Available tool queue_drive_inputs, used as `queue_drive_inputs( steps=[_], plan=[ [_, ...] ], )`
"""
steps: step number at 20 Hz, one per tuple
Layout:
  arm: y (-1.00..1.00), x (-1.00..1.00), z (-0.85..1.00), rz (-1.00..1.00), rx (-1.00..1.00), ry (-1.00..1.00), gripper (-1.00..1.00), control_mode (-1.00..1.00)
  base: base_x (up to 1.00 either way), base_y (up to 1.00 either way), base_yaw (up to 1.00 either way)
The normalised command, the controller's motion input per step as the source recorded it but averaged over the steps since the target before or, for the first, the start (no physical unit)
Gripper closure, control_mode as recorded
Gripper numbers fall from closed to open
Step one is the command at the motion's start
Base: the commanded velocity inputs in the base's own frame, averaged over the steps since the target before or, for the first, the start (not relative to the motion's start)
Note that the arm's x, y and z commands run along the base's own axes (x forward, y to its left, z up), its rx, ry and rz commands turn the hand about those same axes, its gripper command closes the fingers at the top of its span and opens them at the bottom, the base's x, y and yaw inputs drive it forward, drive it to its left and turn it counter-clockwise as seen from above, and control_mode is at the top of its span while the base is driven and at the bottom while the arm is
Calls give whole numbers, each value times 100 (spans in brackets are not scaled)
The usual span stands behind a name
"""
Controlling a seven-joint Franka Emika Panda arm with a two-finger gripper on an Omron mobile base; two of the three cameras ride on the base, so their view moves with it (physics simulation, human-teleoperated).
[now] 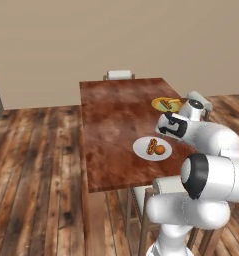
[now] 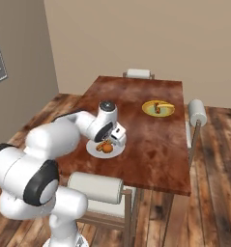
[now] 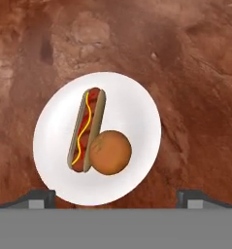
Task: Pick up the banana and tangerine from the fridge and place one fruit on each plate on the dining counter.
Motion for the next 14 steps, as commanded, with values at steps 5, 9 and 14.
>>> queue_drive_inputs(
  steps=[5,9,14],
  plan=[
    [-4,-49,85,0,0,-12,-100,-100,0,0,0],
    [0,-58,80,1,0,-16,-100,-100,0,0,0],
    [0,-72,54,2,0,-16,-100,-100,0,0,0]
  ],
)
